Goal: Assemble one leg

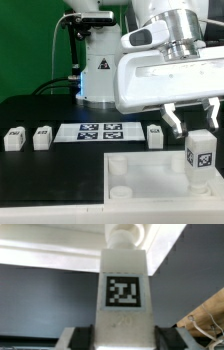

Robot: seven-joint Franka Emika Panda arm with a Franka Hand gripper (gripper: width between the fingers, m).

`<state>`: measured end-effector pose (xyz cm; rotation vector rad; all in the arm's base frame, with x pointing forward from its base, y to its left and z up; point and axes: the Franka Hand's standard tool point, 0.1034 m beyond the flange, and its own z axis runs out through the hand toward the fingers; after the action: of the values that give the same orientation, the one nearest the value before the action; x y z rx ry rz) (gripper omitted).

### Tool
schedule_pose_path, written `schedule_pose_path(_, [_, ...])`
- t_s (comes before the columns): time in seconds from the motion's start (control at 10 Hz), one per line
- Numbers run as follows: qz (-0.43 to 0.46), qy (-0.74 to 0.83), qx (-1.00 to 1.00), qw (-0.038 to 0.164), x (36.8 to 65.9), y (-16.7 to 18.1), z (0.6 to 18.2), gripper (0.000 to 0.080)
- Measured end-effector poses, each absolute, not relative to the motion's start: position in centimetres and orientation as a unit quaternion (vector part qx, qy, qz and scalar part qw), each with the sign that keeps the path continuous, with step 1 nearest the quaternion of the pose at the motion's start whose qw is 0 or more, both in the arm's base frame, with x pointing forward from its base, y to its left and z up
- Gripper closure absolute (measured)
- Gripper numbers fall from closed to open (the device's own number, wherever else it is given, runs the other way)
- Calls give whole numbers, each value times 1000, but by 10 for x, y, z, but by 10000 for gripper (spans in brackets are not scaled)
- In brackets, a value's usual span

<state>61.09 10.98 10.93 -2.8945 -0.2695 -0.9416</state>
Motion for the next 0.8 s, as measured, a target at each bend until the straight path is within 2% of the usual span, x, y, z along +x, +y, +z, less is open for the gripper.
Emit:
schedule_pose_path(0.3, [-305,-90,-947,43,609,111,106,511])
schedule_pose_path(0.5, [-301,-88,-949,43,606,111,96,511])
schedule_pose_path(0.8, [-306,-87,-947,42,608,111,96,511])
